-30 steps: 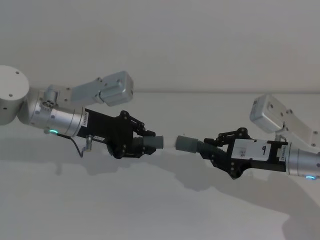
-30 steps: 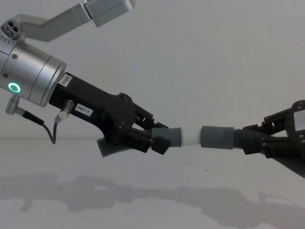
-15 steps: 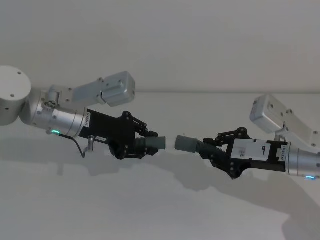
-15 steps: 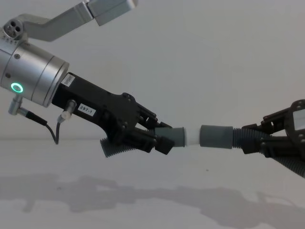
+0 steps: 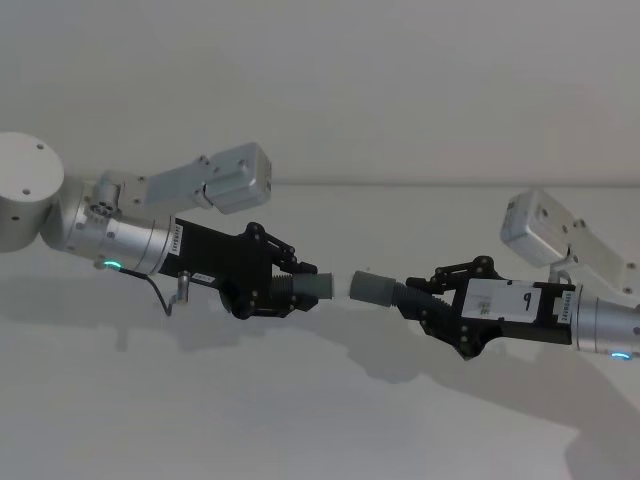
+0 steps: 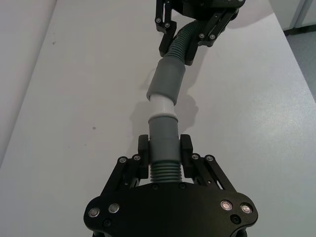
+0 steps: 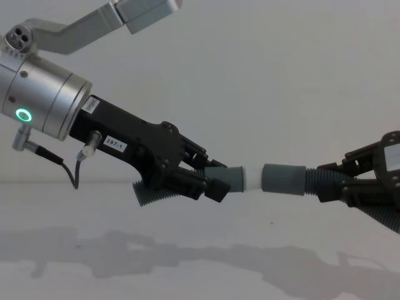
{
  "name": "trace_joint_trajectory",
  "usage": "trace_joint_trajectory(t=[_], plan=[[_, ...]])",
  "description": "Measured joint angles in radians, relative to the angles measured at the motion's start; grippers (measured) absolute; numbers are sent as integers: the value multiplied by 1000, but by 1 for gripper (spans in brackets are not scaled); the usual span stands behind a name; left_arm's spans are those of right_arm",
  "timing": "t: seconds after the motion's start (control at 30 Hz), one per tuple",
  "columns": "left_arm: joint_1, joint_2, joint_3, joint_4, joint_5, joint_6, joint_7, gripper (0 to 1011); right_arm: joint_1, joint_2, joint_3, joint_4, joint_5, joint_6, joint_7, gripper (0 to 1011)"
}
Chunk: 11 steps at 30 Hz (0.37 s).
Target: Use both hands to pick up one end of the pipe from the table, align the ends, and insert them.
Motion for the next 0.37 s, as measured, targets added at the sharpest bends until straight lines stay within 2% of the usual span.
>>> trace_joint_trajectory(t=[0.37], plan=[[-1, 0, 2, 0, -1, 0, 2, 364, 1, 2, -3, 1, 3, -1, 1, 274]])
